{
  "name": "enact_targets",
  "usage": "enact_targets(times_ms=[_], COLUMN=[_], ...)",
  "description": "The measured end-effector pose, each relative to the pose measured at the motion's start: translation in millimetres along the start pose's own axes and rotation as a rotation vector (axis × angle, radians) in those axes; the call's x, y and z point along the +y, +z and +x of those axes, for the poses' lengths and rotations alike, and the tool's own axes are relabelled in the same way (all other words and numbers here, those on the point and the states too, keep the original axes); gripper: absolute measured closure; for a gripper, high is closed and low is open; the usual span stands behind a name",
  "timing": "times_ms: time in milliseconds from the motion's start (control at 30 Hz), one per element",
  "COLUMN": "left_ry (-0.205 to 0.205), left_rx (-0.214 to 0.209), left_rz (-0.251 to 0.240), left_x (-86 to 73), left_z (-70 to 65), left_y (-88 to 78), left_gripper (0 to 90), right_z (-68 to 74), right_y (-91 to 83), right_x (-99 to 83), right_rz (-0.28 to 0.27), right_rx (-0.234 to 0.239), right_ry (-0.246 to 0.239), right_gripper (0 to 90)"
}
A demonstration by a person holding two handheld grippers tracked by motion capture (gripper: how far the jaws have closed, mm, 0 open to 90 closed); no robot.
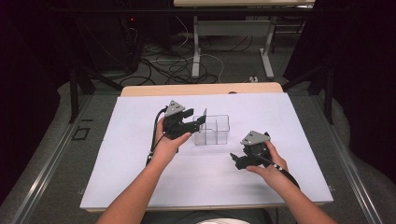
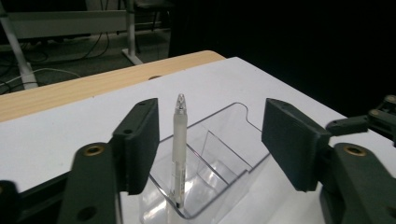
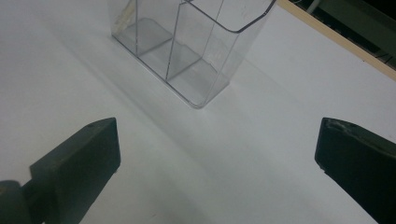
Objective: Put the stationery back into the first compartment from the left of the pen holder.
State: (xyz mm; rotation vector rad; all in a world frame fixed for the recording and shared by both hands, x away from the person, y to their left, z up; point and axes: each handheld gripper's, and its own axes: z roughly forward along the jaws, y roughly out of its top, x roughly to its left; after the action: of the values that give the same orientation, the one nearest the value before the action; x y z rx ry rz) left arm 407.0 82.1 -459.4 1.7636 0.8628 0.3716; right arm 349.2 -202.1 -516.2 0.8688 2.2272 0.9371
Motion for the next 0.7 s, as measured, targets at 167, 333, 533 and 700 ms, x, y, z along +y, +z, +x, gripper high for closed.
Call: enact_targets(times_ms=[167,333,533,700], left_ry=[0.029,0.03,0.029,0.028], left_rx=[0.002,0.015,0.08,0.132], left_rz=[0.019,0.022,0.007,0.011], left_x=[3.9,5.2,2.6,-6.0], left_z=[-7.1,-12.3,-10.3,-2.2], left_y=[-14.4,-28.2,-43.3,-55.2], left_gripper=[30.2,29.4,21.3,11.4], right_z=[-0.4,0.1,-0.7,-1.8], right_y=[0.0,0.3,1.0,0.0], right_x=[-0.3,-0.5,-1.0,-0.9], right_rz=[0.01,0.015,0.015,0.009], right_rx=[-0.001,-0.005,-0.008,-0.012], right_ry=[0.001,0.006,0.001,0.002], right_gripper=[0.0,0.0,0.0,0.0])
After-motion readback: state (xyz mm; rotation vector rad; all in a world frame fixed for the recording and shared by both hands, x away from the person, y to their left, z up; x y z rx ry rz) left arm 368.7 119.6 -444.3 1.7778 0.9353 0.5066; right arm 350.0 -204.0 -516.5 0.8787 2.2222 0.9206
